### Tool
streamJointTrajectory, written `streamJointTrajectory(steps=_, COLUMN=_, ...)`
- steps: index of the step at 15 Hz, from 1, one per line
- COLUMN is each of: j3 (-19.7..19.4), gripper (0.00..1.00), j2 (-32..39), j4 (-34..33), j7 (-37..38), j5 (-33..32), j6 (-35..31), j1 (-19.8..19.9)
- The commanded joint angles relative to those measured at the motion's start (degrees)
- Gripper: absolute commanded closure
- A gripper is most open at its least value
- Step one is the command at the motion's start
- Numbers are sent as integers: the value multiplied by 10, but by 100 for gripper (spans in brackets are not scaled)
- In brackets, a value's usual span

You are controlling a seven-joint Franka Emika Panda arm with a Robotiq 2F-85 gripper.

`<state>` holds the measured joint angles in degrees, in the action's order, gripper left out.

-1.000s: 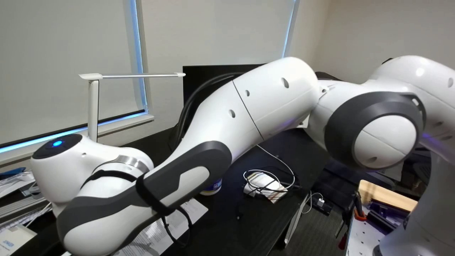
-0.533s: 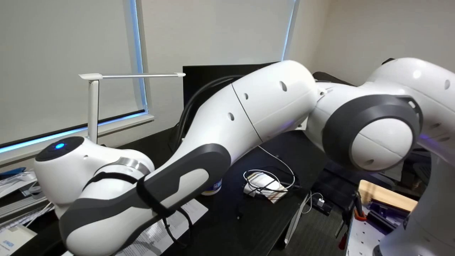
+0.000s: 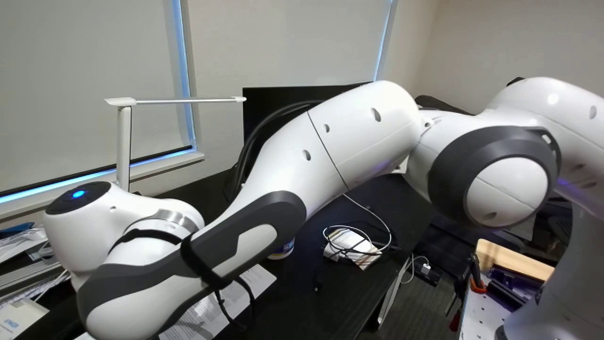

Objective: Pick up the white box from the table and move it to the right

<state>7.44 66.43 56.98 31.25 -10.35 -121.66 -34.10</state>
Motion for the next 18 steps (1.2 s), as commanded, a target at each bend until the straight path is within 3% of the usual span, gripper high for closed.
streamJointTrajectory(steps=1, j3=10, gripper=93, j2=11, j4=-20, j7=-25, j5=4, j6=2, j1=6)
streamJointTrajectory(steps=9, j3=21, gripper=92, j2=-17, j4=-9, j7=-41, j5=5, j6=9, j1=3)
streamJointTrajectory(steps=14, j3=25, gripper=92, j2=-101, j4=62, j7=-27, j5=1, j6=21, j1=4)
streamJointTrajectory(steps=18, j3=12, gripper=92, j2=-201, j4=172, j7=1, j5=-5, j6=11, j1=9)
